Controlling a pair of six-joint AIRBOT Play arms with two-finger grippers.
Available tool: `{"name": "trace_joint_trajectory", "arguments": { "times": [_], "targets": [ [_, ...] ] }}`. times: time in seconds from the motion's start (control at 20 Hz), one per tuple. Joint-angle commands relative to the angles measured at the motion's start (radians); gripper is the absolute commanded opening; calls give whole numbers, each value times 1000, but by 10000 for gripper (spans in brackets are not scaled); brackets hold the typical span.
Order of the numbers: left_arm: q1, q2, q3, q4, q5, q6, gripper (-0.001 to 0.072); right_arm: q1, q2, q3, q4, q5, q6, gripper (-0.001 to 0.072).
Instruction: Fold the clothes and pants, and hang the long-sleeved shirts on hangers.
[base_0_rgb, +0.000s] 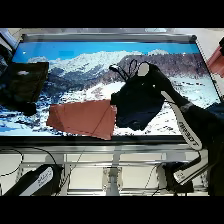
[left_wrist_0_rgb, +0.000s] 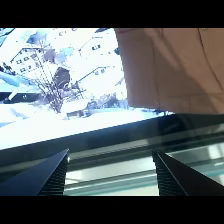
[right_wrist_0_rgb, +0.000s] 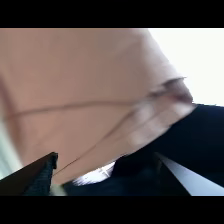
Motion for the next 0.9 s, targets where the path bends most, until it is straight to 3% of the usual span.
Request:
{"name": "trace_joint_trajectory", "arguments": {
  "times": [0.0, 0.75, 0.8, 0.85],
  "targets": [
    [138, 59, -2, -147, 15, -23, 608, -56, -105, 1, 92, -77, -72, 689],
    [171, 64, -3, -155, 23, -23, 608, -10, -268, 3, 224, -25, -124, 681],
    [171, 63, -3, -155, 25, -23, 608, 4, -268, 3, 224, -24, -124, 668],
    [171, 61, -3, -155, 26, -23, 608, 16, -268, 3, 224, -25, -124, 597]
  ]
}}
